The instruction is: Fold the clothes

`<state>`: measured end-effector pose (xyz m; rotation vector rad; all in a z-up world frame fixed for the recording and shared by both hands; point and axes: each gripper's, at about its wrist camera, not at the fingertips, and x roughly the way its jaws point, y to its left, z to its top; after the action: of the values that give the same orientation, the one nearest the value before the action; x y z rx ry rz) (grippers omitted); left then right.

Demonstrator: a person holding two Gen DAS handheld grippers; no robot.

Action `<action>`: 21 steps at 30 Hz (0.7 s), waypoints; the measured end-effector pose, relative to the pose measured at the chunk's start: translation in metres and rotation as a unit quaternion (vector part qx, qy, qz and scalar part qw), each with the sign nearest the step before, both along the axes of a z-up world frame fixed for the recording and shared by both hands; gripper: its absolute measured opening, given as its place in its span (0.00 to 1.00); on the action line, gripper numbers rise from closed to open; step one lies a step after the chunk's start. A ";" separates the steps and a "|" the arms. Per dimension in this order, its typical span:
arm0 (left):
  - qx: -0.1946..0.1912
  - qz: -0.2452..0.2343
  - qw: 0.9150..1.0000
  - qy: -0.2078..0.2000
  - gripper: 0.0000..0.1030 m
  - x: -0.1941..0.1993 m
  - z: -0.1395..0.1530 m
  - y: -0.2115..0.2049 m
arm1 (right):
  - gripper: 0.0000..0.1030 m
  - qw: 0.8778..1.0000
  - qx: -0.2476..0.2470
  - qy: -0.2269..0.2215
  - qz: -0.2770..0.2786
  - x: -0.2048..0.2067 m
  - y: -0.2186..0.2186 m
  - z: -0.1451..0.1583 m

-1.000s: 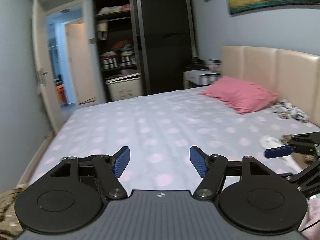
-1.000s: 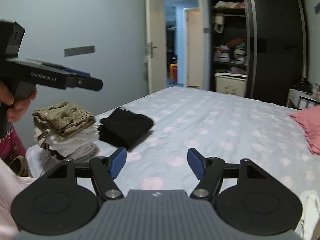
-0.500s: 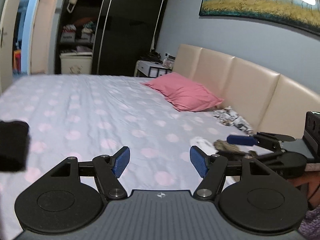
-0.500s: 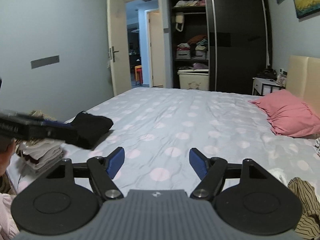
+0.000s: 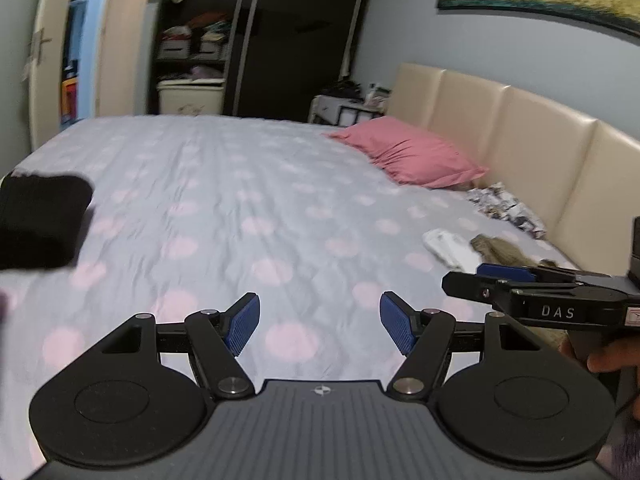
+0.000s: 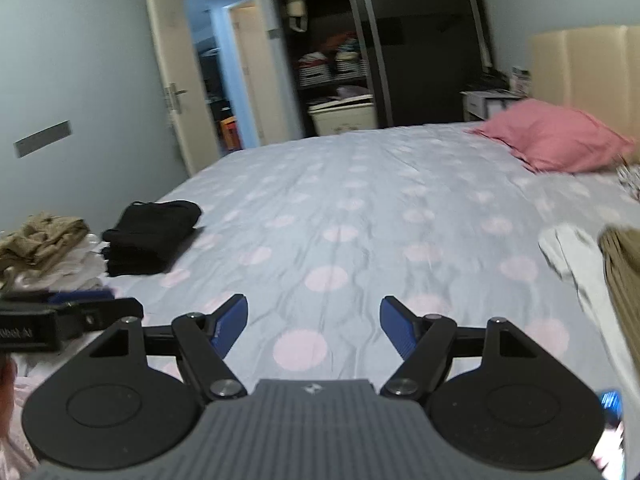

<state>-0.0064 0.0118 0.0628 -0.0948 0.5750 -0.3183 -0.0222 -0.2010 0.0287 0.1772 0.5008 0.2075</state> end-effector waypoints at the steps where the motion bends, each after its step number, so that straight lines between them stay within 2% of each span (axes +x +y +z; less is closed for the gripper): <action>1: -0.001 0.012 1.000 0.001 0.63 -0.002 -0.008 0.000 | 0.73 1.000 0.004 0.004 -0.008 -0.001 0.005 -0.006; 4: -0.008 0.044 0.999 0.013 0.63 -0.005 -0.026 0.003 | 0.73 1.000 0.004 0.008 -0.025 -0.004 0.018 -0.021; 7: 0.000 0.069 0.997 0.025 0.63 -0.002 -0.038 0.002 | 0.73 1.000 -0.016 0.007 -0.019 -0.002 0.030 -0.033; 11: 0.003 0.097 0.995 0.010 0.64 -0.004 -0.048 0.007 | 0.76 0.999 -0.038 0.004 -0.014 0.001 0.036 -0.044; 13: 0.005 0.110 0.994 0.004 0.67 -0.005 -0.056 0.009 | 0.77 0.999 -0.048 0.004 -0.011 0.002 0.039 -0.049; 16: 0.008 0.123 0.992 0.015 0.69 -0.002 -0.069 0.010 | 0.80 0.998 -0.057 0.005 -0.007 0.003 0.043 -0.056; 21: 0.040 0.133 0.990 0.015 0.70 0.002 -0.081 0.008 | 0.87 0.999 -0.048 0.017 -0.008 0.011 0.048 -0.062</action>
<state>-0.0039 0.0194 -0.0179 -0.0974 0.5968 -0.0354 -0.0116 -0.1529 -0.0328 0.0921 0.5426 0.1646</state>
